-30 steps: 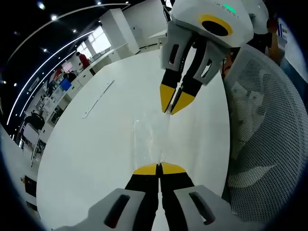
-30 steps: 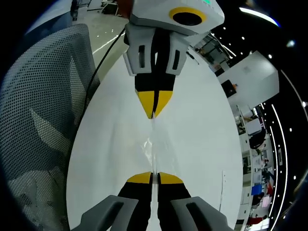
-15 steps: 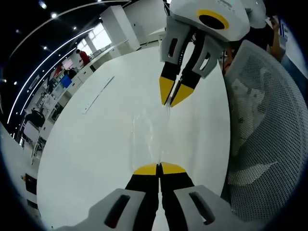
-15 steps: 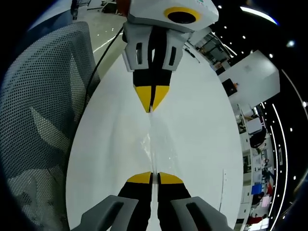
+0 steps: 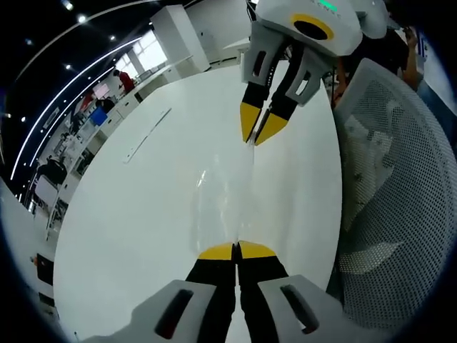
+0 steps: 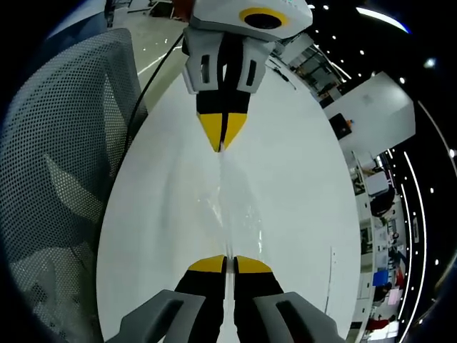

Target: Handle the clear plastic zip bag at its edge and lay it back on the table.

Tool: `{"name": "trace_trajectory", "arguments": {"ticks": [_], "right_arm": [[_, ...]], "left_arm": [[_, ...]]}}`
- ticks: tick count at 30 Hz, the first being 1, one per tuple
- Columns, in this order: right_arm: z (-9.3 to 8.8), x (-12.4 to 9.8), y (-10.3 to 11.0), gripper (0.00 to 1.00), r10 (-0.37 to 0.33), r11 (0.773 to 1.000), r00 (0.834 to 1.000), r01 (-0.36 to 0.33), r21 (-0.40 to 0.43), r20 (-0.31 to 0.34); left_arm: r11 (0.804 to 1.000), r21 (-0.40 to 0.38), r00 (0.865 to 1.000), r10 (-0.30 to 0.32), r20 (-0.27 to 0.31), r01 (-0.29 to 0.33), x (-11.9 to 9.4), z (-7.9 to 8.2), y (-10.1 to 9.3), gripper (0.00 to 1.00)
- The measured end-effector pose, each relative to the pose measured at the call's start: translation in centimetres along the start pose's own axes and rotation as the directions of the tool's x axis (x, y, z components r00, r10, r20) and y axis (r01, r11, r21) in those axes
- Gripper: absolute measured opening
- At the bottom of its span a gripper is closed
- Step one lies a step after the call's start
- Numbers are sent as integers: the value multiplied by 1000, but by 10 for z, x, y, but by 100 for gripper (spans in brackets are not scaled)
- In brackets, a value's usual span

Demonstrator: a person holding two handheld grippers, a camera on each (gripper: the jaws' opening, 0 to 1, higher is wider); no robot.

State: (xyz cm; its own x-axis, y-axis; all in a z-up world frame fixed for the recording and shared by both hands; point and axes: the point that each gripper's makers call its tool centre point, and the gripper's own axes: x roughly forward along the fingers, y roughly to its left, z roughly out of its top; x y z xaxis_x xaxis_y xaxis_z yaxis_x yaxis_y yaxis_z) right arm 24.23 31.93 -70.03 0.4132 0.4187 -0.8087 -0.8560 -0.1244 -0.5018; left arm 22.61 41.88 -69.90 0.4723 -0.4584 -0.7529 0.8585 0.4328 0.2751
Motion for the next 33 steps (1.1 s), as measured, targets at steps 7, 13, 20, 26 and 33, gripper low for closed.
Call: {"name": "trace_trajectory", "arguments": {"ticks": [7, 13, 20, 26, 33], "right_arm": [[-1, 0, -1, 0, -7, 1000, 1000, 7, 13, -4], [-1, -1, 0, 0, -6, 1000, 1000, 6, 22, -3], [-1, 0, -1, 0, -11, 1000, 1000, 11, 29, -2], [0, 0, -2, 0, -10, 1000, 1000, 10, 27, 0], [0, 1, -3, 0, -9, 1000, 1000, 9, 25, 0]], "left_arm": [[1000, -13, 1000, 1, -3, -1, 0, -2, 2, 0], [1000, -24, 1000, -1, -1, 1, 1, -3, 1, 0], [999, -41, 1000, -6, 0, 6, 3, -6, 2, 0], [998, -69, 1000, -3, 11, 4, 3, -6, 4, 0], [996, -92, 1000, -3, 14, 4, 2, -10, 4, 0]]}}
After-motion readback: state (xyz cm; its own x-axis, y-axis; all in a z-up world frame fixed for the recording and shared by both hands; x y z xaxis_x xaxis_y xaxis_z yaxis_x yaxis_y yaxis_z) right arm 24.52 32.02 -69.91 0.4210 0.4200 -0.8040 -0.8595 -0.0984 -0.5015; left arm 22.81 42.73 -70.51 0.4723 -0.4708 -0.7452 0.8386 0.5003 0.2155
